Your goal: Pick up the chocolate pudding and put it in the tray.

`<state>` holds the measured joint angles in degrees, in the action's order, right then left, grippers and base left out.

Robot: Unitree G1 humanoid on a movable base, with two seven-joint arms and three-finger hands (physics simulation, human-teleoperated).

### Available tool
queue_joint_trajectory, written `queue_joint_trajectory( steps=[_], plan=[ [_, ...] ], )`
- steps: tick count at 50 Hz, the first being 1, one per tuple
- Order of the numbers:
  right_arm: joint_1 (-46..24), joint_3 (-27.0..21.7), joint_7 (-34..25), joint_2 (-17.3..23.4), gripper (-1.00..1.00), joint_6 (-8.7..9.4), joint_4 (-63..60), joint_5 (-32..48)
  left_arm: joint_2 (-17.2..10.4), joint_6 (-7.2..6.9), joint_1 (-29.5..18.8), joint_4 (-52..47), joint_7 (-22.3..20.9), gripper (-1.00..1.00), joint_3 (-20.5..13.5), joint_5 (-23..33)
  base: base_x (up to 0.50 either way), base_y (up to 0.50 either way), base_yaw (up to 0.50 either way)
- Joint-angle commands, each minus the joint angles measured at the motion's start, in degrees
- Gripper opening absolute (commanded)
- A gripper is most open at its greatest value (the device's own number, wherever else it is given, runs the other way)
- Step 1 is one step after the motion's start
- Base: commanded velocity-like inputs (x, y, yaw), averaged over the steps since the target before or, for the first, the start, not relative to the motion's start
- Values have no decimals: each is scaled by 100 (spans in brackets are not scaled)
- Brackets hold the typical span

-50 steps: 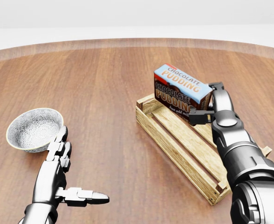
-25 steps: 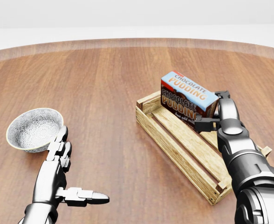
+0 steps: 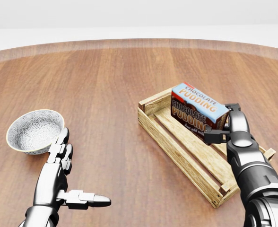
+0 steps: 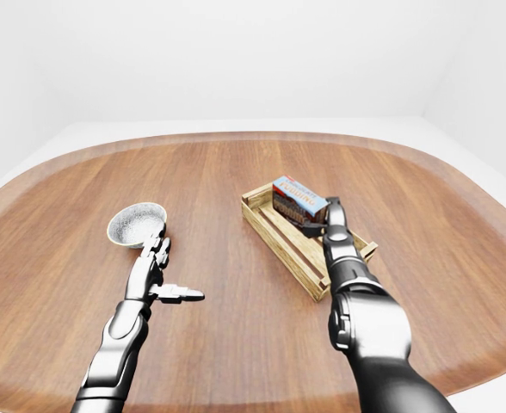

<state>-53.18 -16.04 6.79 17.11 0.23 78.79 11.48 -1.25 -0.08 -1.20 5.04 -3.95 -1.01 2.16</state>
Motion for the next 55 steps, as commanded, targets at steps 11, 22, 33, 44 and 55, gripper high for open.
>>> queue_joint_trajectory(
  steps=[11,22,33,44,55],
  plan=[
    [268,-112,78,41,-100,-72,-36,-124,8,-14,-8,-35,9,100,-23,-91,0,0,0],
    [385,-134,85,-29,-100,-121,-25,-104,7,-9,11,-61,-2,100,-14,-77,0,0,0],
    [507,-162,108,-40,-100,-160,-20,-95,5,-3,14,-53,-14,100,-16,-69,0,0,0],
    [502,-145,113,-54,-100,-148,-19,-48,6,-28,17,-86,-14,100,-20,-69,0,0,0],
    [534,-149,123,-55,-100,-145,-17,-19,8,-9,-9,-22,2,100,-28,-84,0,0,0]
  ],
)
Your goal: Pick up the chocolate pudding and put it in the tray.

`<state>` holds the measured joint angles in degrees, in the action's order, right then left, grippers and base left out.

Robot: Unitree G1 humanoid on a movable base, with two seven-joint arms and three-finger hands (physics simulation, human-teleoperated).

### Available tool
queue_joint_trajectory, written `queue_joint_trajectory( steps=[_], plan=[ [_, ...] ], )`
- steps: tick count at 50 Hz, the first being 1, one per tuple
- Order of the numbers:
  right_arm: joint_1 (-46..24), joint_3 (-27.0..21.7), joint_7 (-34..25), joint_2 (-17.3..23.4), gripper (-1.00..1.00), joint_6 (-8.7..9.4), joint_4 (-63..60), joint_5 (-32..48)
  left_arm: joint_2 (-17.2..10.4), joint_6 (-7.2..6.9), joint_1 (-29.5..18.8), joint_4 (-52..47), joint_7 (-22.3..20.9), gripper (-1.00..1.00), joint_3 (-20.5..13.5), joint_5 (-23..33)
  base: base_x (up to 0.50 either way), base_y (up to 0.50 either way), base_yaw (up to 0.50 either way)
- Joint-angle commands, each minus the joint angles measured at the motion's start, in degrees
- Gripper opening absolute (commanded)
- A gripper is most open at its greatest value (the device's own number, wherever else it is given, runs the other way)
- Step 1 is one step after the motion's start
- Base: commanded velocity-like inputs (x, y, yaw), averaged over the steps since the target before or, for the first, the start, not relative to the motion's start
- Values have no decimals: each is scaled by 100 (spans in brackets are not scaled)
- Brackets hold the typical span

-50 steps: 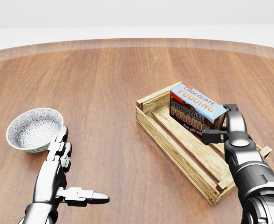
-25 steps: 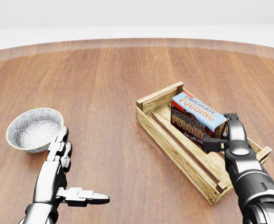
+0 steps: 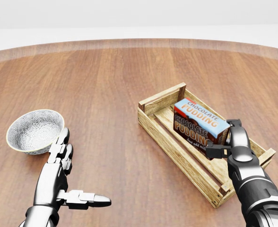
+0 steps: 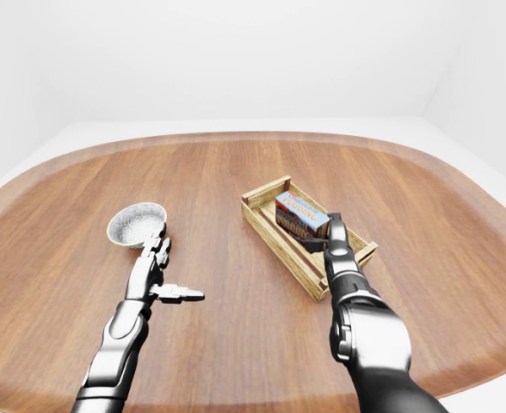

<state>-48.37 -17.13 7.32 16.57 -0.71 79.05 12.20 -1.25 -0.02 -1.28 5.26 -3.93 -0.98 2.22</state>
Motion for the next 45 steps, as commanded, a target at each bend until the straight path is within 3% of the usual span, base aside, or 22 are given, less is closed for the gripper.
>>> queue_joint_trajectory(
  steps=[1,10,38,45],
  plan=[
    [63,-35,71,-5,-100,-54,-42,-82,7,-18,0,-48,0,100,-32,-93,0,0,0],
    [179,-57,85,-6,-100,-86,-37,-60,4,-76,26,-134,-3,100,-26,-94,0,0,0],
    [461,-152,86,-14,-100,-150,-24,-78,9,40,2,-10,-8,100,-13,-65,0,0,0],
    [479,-155,92,-1,-100,-146,-25,-79,9,-19,20,-75,-9,100,-17,-76,0,0,0]
  ],
)
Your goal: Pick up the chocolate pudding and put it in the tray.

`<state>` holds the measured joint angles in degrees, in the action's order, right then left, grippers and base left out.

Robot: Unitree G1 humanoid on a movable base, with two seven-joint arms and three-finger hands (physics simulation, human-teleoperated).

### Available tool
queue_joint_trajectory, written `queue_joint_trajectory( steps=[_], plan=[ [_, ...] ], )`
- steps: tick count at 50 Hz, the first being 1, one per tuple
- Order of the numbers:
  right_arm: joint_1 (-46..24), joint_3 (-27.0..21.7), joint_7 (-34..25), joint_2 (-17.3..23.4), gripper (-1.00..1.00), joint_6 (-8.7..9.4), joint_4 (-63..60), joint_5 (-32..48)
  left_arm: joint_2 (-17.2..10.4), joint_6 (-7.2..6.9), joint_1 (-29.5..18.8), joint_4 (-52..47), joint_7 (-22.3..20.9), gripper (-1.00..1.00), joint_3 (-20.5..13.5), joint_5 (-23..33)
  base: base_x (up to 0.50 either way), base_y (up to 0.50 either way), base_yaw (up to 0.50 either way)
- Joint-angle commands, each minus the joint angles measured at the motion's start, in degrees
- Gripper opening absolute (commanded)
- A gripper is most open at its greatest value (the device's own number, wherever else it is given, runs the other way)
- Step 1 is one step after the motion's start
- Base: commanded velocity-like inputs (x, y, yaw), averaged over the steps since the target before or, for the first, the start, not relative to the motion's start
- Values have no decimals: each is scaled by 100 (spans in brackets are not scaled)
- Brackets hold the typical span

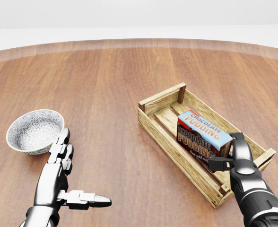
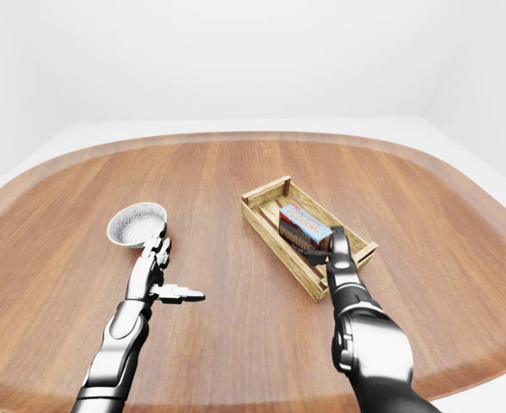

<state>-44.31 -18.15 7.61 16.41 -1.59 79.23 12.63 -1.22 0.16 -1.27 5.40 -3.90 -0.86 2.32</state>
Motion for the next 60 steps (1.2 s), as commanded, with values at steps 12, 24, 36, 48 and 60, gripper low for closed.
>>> queue_joint_trajectory(
  steps=[12,24,36,48,60],
  plan=[
    [69,-49,63,34,-100,-46,-43,-115,0,-57,1,-74,-10,100,-49,-110,0,0,0],
    [95,-46,72,24,-100,-48,-41,-104,-4,-51,0,-73,-14,100,-47,-110,0,0,0],
    [118,-57,111,21,-100,-5,-39,-106,-1,-50,12,-90,-17,100,-42,-101,0,0,0],
    [138,-102,122,23,100,103,-38,-143,1,-29,15,-78,-15,100,-30,-85,0,0,0],
    [141,-101,157,30,100,103,-38,-140,5,-27,32,-95,-17,100,-26,-80,0,0,0]
  ],
)
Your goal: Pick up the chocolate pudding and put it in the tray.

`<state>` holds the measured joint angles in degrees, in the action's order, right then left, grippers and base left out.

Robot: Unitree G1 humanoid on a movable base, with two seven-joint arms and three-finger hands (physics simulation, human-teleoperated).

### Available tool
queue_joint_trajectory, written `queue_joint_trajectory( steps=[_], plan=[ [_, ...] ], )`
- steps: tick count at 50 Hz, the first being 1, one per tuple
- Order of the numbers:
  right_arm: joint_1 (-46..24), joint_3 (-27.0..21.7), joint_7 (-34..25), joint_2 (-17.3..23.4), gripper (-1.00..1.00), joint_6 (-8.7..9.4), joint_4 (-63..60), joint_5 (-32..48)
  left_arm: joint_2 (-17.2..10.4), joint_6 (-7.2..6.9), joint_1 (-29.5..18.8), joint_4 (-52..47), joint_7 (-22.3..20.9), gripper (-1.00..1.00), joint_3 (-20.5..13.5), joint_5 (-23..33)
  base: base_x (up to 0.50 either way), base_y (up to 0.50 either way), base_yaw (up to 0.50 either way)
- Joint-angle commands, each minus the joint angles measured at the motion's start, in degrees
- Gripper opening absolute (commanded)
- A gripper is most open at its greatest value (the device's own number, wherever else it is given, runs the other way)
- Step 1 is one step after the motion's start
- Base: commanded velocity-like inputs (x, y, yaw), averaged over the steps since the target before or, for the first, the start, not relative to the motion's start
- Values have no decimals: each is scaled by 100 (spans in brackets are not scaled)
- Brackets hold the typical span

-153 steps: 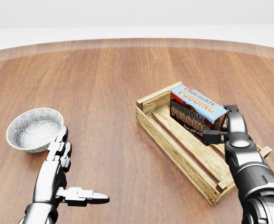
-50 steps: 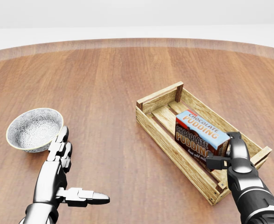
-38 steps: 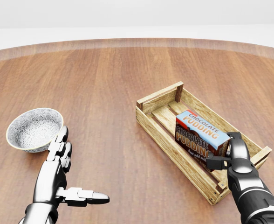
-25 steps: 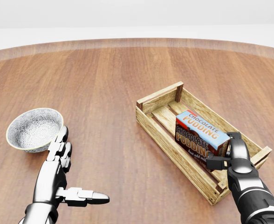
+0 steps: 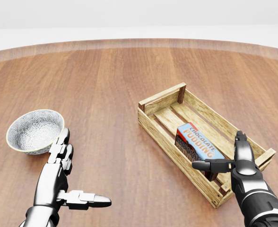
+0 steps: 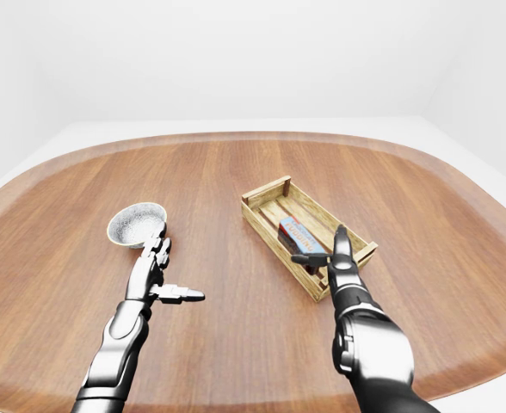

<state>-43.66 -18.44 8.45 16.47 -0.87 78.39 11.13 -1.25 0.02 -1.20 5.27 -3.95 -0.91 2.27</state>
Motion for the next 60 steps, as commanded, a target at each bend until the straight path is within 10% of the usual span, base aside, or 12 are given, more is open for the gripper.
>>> queue_joint_trajectory(
  steps=[1,15,60],
  plan=[
    [74,-71,77,26,100,28,46,9,8,-14,24,-79,-12,100,-23,-76,0,0,0],
    [-75,-65,49,116,100,-413,31,-70,9,-44,-2,-62,3,100,-32,-94,0,0,0],
    [-1641,411,-852,748,100,-413,-299,-1024,4,-27,-36,27,10,100,-43,-106,0,0,0]
  ],
)
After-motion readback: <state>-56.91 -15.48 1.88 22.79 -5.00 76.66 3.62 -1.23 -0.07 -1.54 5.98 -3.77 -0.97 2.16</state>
